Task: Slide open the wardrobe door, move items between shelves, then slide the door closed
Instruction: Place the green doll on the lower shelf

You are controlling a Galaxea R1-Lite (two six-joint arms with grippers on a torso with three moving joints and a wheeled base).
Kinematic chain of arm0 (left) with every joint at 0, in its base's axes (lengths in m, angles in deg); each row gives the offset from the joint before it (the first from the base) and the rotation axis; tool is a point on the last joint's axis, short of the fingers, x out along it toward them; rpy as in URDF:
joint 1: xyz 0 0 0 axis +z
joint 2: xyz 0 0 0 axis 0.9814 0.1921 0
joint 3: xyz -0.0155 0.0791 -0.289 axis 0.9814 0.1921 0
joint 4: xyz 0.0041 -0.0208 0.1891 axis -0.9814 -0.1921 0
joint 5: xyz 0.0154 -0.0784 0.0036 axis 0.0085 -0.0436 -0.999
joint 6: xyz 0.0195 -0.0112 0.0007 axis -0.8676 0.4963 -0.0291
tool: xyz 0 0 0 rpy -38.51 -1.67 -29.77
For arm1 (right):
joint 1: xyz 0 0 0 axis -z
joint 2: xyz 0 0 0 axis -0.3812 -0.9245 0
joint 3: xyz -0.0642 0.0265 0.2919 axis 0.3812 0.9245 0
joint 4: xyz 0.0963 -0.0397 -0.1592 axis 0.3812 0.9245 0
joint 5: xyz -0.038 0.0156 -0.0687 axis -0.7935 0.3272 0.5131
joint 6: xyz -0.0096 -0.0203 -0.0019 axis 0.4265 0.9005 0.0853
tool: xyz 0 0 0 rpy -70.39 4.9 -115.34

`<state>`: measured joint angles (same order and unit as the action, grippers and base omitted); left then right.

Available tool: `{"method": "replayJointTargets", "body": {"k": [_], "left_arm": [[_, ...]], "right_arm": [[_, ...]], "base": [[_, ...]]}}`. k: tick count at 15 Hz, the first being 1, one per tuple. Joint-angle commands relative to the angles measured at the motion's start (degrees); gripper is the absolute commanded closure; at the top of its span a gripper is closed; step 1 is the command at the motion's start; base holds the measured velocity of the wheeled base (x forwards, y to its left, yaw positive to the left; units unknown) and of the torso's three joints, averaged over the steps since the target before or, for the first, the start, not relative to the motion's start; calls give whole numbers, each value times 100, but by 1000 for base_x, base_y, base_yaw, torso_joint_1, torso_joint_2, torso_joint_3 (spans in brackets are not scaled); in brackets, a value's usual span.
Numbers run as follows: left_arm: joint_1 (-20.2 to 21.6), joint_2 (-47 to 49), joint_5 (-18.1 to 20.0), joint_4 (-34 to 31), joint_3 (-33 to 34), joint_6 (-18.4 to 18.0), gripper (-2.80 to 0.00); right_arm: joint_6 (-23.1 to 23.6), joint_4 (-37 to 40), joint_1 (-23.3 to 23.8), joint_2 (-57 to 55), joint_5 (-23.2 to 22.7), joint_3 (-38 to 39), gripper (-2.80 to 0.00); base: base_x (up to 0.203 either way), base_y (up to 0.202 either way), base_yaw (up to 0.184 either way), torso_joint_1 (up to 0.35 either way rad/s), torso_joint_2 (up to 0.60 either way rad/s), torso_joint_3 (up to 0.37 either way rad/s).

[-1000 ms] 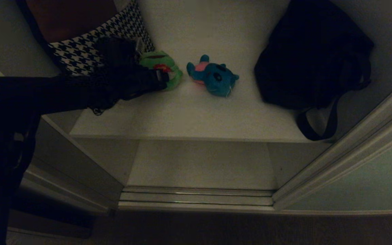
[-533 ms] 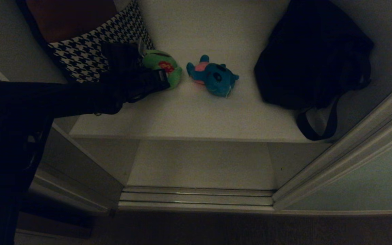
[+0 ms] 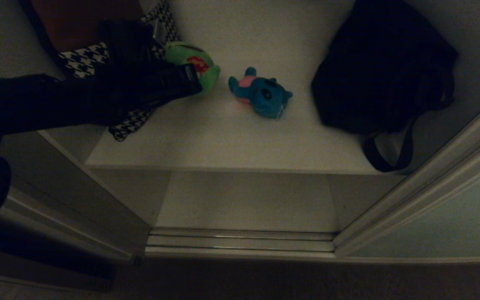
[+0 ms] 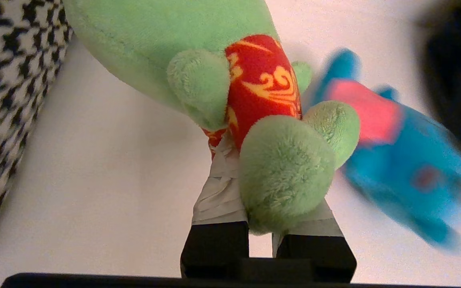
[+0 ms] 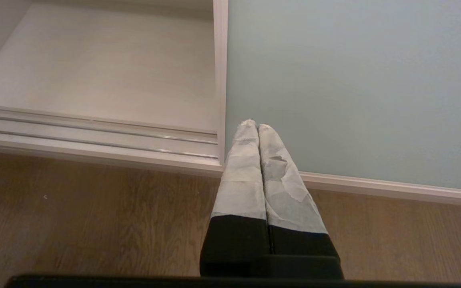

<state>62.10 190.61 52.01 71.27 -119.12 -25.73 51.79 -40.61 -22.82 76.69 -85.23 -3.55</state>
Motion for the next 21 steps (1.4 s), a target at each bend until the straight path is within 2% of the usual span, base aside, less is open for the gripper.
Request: {"method": "replayJointTargets", "body": {"k": [1,5,10,12,14,17,19,21], "left_arm": [[-117,-837,-11,-159,439,1,0],[-420,-2416,-117,-514,1500,-62,0],[-436,-4340,-316,-2132,2272,-604,0],[-143,-5055,-297,-2344,2872,-838,0],[383,-5755,-145,-2434,3513,-1129,0],[1157,-6742,512,-2930,4117,-1251,0],[1439,-7335,692,-3482,4448,-1255,0],[1509,-7984,738,-3812,4950,-1258,0]], "right_arm": [[4,-1,-2,10,-3,0,0],[-3,-1,-2,10,-3,0,0],[5,-1,-2,10,-3,0,0],[5,-1,-2,10,-3,0,0],[5,-1,-2,10,-3,0,0],[5,-1,-2,10,-3,0,0],[5,-1,-2,10,-3,0,0],[5,-1,-2,10,-3,0,0]], "base": [[0,0,0,0,0,0],[0,0,0,0,0,0],[0,0,0,0,0,0],[0,0,0,0,0,0],[0,0,0,0,0,0],[0,0,0,0,0,0],[0,0,0,0,0,0],[0,0,0,0,0,0]]}}
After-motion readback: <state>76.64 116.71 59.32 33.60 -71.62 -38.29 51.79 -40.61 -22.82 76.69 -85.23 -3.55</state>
